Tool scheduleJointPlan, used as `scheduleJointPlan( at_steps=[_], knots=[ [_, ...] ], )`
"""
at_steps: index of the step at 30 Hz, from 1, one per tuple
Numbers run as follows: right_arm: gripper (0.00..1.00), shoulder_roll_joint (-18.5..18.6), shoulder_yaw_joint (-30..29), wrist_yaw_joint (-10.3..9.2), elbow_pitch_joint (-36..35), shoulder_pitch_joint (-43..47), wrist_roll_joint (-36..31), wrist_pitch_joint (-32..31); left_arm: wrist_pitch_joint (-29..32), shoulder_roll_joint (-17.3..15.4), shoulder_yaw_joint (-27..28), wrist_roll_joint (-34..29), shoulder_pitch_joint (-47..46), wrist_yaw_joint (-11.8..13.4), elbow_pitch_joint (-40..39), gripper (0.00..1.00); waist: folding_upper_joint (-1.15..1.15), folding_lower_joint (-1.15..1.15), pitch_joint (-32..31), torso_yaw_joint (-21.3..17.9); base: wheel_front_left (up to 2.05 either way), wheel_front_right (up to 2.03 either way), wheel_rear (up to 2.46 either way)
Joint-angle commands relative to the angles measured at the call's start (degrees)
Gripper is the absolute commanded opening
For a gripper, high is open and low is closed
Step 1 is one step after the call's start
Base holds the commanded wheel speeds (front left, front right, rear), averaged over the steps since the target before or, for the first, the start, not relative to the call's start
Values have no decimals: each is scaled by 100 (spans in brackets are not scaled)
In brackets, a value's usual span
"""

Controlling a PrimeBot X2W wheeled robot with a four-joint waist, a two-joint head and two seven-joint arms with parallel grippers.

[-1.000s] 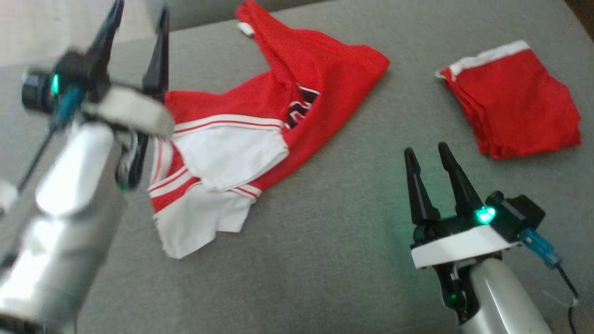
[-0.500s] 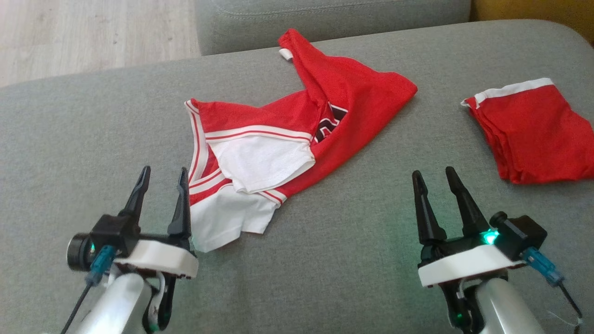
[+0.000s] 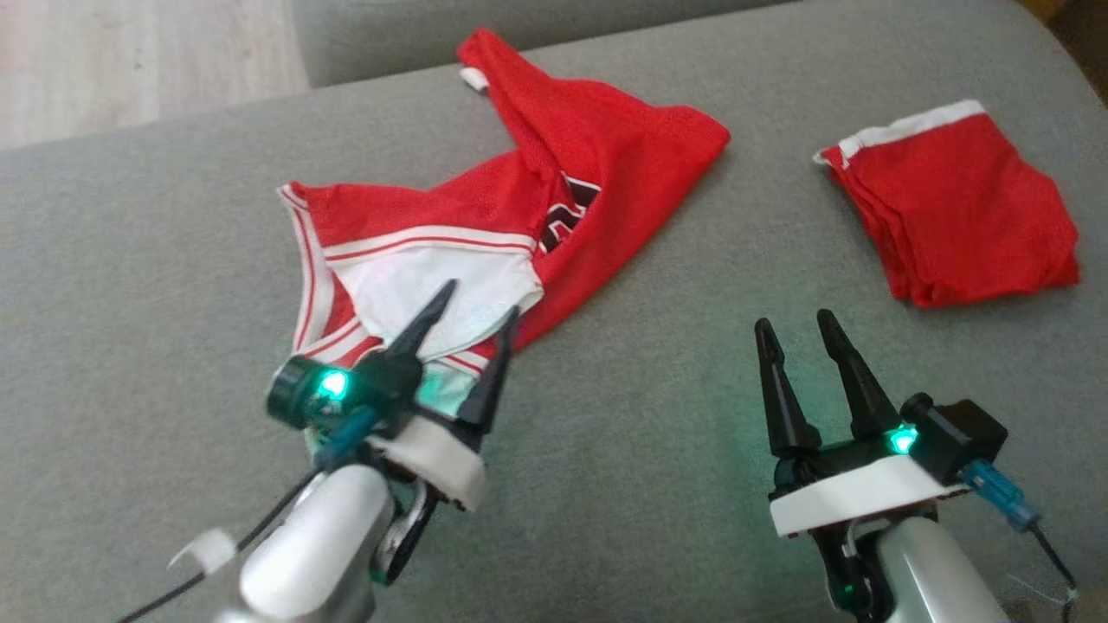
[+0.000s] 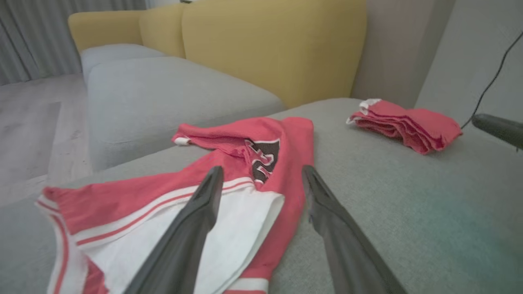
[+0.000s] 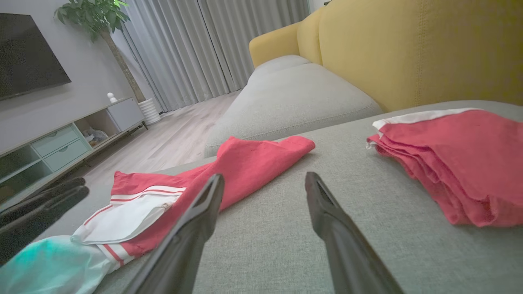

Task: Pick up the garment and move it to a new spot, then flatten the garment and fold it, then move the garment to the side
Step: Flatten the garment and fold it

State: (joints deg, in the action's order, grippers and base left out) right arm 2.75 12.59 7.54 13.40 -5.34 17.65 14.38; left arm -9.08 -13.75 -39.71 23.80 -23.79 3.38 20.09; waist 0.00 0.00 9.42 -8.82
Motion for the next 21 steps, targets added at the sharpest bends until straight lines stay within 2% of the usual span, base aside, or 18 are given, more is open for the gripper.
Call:
scheduleJointPlan(
  at_steps=[1, 6, 14, 15, 16, 21],
  knots=[
    [100, 13, 133, -5, -198, -202, 28, 62, 40, -59, 140, -68, -320, -27, -88, 100, 0, 0, 110, -108, 0, 0, 0],
    [100, 13, 145, -5, -244, -319, 134, 62, 489, 30, -278, -484, -853, -60, 606, 100, 0, 0, 432, -434, 0, 0, 0],
    [100, 12, 110, -5, -236, -344, 199, 62, 471, -17, -340, -723, -1134, 179, 1221, 100, 0, 0, 565, -618, 0, 0, 0],
    [100, 12, 106, -5, -232, -344, 202, 62, 446, -7, -321, -710, -1143, 207, 1268, 45, 0, 0, 563, -625, 0, 0, 0],
    [100, 12, 101, -5, -228, -346, 206, 62, 400, 2, -293, -690, -1155, 231, 1298, 0, 0, 0, 561, -629, 0, 0, 0],
    [100, 12, 59, -5, -188, -334, 198, 62, 232, 37, -249, -618, -1209, 232, 1370, 0, 0, 0, 478, -564, 0, 0, 0]
  ],
)
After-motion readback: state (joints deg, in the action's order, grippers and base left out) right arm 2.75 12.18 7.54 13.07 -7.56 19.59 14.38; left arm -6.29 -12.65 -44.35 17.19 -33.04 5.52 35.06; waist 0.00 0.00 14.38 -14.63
